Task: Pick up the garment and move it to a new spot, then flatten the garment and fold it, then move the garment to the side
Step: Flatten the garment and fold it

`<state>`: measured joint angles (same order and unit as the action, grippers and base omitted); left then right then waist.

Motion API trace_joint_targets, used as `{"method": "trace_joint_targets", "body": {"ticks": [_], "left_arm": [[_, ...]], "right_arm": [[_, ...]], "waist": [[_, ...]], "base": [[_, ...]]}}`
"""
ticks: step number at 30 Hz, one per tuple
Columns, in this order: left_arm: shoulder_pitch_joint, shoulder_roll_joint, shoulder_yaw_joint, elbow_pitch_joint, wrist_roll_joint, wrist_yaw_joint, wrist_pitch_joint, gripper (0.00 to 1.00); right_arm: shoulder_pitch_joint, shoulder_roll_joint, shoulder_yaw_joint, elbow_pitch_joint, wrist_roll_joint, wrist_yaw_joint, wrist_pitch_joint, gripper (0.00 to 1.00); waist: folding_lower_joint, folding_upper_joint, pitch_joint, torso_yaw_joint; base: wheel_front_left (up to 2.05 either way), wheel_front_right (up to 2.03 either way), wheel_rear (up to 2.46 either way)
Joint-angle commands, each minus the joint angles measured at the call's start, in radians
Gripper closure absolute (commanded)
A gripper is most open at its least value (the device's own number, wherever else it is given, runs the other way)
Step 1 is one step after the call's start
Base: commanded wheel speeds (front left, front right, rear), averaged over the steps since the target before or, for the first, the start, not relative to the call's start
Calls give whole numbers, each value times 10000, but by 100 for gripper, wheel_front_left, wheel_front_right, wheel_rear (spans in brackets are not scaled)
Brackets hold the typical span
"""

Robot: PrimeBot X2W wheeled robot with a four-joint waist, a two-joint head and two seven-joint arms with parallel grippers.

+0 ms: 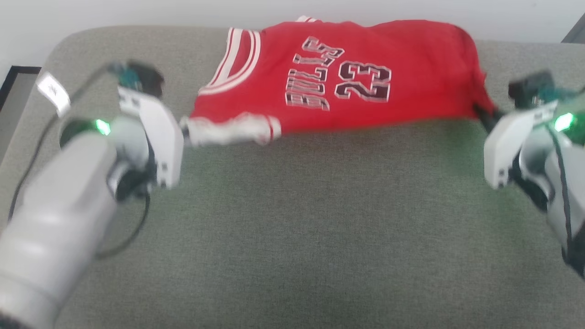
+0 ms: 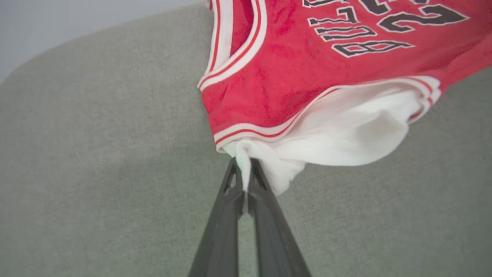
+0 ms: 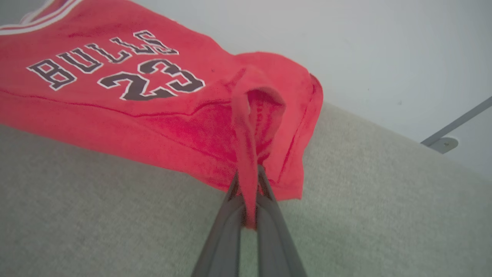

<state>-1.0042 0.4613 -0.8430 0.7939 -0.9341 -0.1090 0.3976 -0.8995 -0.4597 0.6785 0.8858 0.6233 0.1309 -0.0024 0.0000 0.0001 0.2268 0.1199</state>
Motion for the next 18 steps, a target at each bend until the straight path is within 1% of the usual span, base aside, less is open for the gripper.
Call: {"method": "trace_joint_targets", "body": {"ticks": [1,3,7,10,11,15,18], "left_arm": [[326,86,-15,-207,-58,92,99,100],[976,385,-86,-923,-236,356,399,100],[2310,1066,-84,-2701,-516,1167,847,100],[3306,1666,-64,-4115,-721,1878,1113,100],[3944,2031,-50,-5017,-895,2345,1250,100],[5108,2700,-71,-6684,-1190,3191,1578,100],[5844,3097,-120,-7655,-1382,3721,1740,100]], "right_arm": [[277,-113,25,-161,51,-3,56,100],[898,-348,27,-662,265,-3,186,100],[2052,-843,-150,-1686,515,-5,406,100],[2988,-1179,-332,-2448,564,-5,652,100],[3616,-1359,-507,-2961,543,-5,831,100],[4965,-1665,-948,-3896,566,-3,1230,100],[5937,-1909,-1242,-4605,454,-3,1630,100]], "waist": [[0,-1,-39,0],[0,-1,-80,-16],[0,-1,-111,-49],[0,-1,-97,-74],[0,-1,-75,-83],[0,-1,-19,-111],[0,-1,7,-116]], "base": [[0,0,0],[0,0,0],[0,0,0],[0,0,0],[0,0,0],[0,0,0],[0,0,0]]}}
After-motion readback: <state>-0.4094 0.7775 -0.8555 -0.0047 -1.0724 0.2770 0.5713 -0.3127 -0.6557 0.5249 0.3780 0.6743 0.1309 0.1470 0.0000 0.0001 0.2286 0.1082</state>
